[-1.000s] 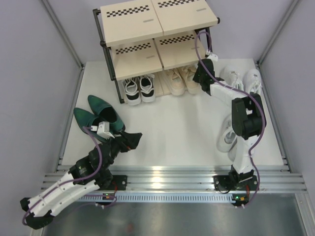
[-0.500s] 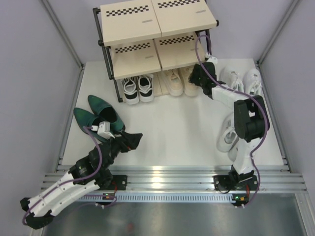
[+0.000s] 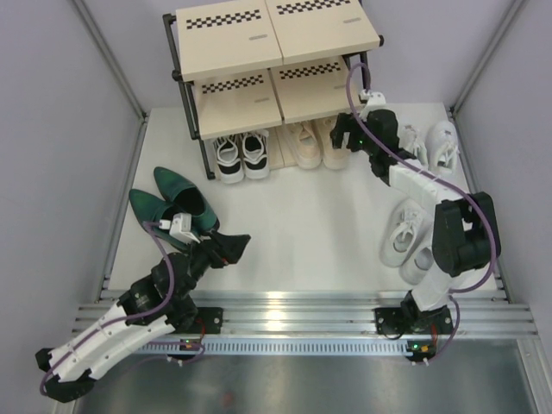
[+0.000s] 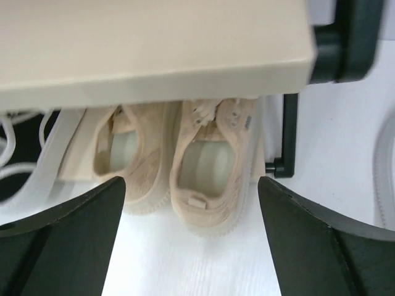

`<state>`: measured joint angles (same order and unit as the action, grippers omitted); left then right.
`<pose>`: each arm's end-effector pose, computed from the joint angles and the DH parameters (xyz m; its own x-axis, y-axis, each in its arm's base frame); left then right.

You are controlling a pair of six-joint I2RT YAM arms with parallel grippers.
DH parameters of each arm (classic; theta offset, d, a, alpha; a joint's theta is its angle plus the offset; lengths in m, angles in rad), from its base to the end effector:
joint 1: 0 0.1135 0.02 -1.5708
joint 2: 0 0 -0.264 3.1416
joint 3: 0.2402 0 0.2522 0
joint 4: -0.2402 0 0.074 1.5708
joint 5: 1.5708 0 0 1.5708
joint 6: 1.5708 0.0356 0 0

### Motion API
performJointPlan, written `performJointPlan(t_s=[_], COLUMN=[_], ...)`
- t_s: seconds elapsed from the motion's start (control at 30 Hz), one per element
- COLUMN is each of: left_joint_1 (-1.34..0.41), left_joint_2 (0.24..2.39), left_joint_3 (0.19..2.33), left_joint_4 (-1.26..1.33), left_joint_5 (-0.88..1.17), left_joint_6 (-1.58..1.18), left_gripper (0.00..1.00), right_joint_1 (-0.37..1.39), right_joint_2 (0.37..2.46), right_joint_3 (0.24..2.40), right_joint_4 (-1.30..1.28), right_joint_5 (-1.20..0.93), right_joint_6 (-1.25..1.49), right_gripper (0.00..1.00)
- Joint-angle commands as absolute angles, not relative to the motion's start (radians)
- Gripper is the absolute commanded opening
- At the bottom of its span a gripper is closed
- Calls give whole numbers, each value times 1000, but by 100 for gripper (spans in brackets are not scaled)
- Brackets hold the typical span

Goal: Place and organize the shoes onto the shoe shelf
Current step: Place the shoe at the shoe shelf, then adjust the shoe at the shoe shelf.

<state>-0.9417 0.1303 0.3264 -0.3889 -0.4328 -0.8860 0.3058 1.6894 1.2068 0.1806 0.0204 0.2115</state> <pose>0.0657 -0.0649 0.2340 -0.4522 -0.5735 -0.6830 0.2237 0.6684 -0.7094 0.3823 0.1199 0.2825 -0.3366 0.1138 -0.9347 -0.2166 0.9567 0.1945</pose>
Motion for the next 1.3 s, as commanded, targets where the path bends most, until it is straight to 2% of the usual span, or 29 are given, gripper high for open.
performJointPlan(t_s=[0.0, 0.07, 0.37, 0.73, 0.93, 1.07, 1.27], left_joint_1=[-942, -942, -942, -942, -942, -942, -942], left_joint_2=[107, 95, 75, 48, 46, 46, 43], left_joint_3=[364, 357, 333, 324, 318, 318, 316], left_joint_4=[-371, -371, -373, -390, -388, -390, -391], left_joint_5=[-408, -405, -403, -414, -426, -431, -439], left_joint_6=[-861, -858, -857, -850, -851, -848, -847], left_gripper=[98, 98, 98, 98, 98, 98, 98], right_joint_1=[269, 258, 229, 244, 256, 271, 275], right_joint_2=[1651, 1661, 1750, 1884, 1928, 1956, 1963], right_joint_3=[1157, 1140, 1167, 1285, 1347, 1391, 1413], right_joint_4=[189, 163, 127, 127, 103, 58, 46], right_joint_5=[-256, -345, -387, -302, -313, -313, -314], right_joint_6=[10, -86, -210, -195, -198, -224, -284], right_gripper=[89, 90, 90, 82, 68, 50, 41])
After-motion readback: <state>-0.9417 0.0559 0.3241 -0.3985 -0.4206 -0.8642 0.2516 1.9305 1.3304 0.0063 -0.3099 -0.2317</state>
